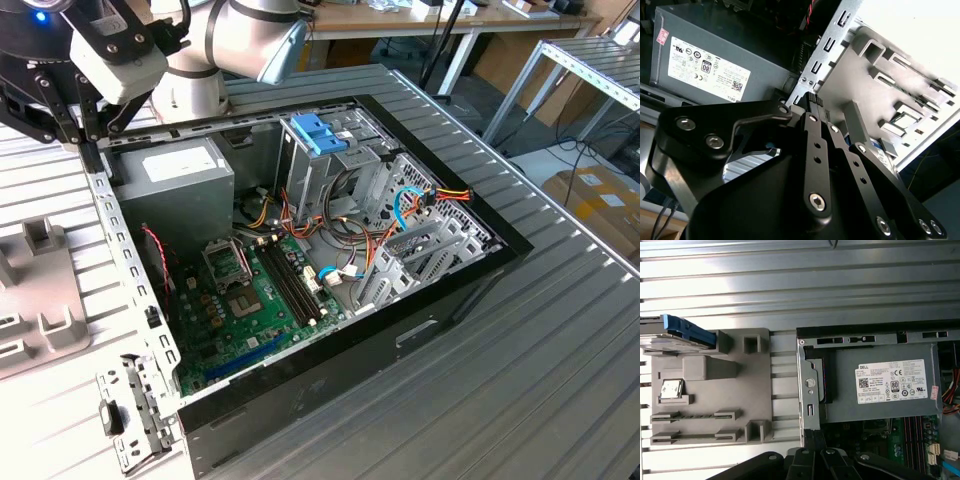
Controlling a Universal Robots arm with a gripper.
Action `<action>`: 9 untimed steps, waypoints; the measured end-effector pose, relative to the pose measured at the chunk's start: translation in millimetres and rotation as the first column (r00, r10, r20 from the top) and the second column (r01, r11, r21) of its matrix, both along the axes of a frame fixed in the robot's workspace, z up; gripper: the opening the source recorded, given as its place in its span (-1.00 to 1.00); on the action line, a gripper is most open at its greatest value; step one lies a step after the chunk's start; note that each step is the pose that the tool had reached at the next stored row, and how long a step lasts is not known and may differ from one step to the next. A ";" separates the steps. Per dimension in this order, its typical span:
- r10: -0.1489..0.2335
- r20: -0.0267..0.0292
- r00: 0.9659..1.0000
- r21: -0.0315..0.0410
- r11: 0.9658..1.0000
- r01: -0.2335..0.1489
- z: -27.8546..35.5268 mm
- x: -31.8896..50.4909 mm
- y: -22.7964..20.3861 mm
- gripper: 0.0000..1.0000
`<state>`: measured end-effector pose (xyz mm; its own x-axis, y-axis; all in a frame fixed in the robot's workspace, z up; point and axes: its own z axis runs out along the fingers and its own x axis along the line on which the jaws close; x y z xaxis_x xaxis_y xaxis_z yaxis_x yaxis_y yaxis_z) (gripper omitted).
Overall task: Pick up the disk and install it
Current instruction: 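Reach for the disk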
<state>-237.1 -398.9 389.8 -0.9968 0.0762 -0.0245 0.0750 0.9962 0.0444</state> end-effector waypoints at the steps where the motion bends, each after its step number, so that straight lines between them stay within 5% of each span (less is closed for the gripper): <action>1: 0.000 0.000 1.000 0.000 1.000 0.000 0.0 -0.4 0.0 -0.79; 9: 0.000 0.000 1.000 0.000 1.000 0.000 -0.2 -5.7 0.0 -0.79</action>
<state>-242.8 -398.9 389.5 -0.9968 0.0763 -0.0245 0.0752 0.9962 0.0444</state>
